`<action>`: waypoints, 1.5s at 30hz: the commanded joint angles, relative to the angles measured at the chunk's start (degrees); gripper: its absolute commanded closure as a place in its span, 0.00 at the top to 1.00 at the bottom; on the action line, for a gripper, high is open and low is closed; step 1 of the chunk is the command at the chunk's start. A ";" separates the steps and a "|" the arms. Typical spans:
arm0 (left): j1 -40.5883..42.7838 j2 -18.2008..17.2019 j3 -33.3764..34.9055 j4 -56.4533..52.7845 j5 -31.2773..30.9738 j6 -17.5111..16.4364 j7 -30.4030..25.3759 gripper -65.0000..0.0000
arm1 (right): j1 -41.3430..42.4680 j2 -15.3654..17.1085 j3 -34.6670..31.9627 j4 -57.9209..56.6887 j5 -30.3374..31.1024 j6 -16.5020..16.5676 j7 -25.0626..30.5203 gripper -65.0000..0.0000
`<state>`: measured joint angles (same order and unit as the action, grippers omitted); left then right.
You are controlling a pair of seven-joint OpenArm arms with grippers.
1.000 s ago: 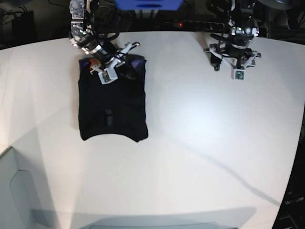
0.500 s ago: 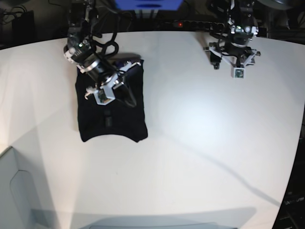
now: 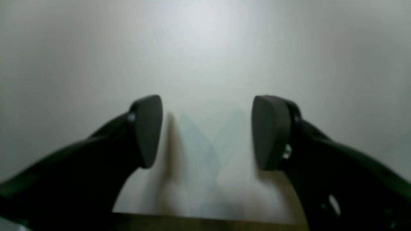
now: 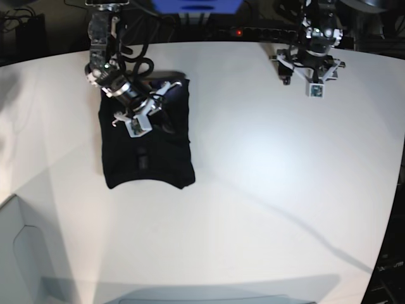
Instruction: Fold the T-shirt properly
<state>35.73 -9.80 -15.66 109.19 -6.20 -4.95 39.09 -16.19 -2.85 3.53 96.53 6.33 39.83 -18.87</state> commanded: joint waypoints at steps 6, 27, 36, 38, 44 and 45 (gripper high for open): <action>5.02 0.88 -0.38 6.73 -0.09 -0.02 -1.24 0.63 | -6.45 -0.27 5.83 14.37 1.72 0.17 1.77 0.00; 23.04 8.26 -6.80 6.64 -0.09 -0.10 -12.15 0.00 | -36.52 -0.36 30.36 17.27 1.63 0.17 0.28 0.00; 28.14 9.14 -6.89 -2.33 -0.09 -0.19 -13.03 0.00 | -35.73 2.72 28.51 7.51 1.45 0.17 -8.51 0.00; 25.95 9.06 -6.89 -7.60 -0.09 -0.19 -14.96 0.00 | -34.06 4.30 27.72 1.71 1.45 0.17 -8.25 0.00; 16.27 7.39 -5.92 -28.97 0.44 -0.28 -24.98 0.00 | -27.38 5.62 26.84 -14.82 1.36 0.17 -7.98 0.00; 14.08 6.24 -5.13 -33.19 0.00 -0.28 -26.48 0.00 | -25.88 5.62 26.76 -17.63 1.36 0.17 -7.98 0.00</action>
<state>48.75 -3.07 -20.45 75.37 -6.44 -6.04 12.91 -41.47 2.17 30.04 78.17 7.60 39.64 -27.22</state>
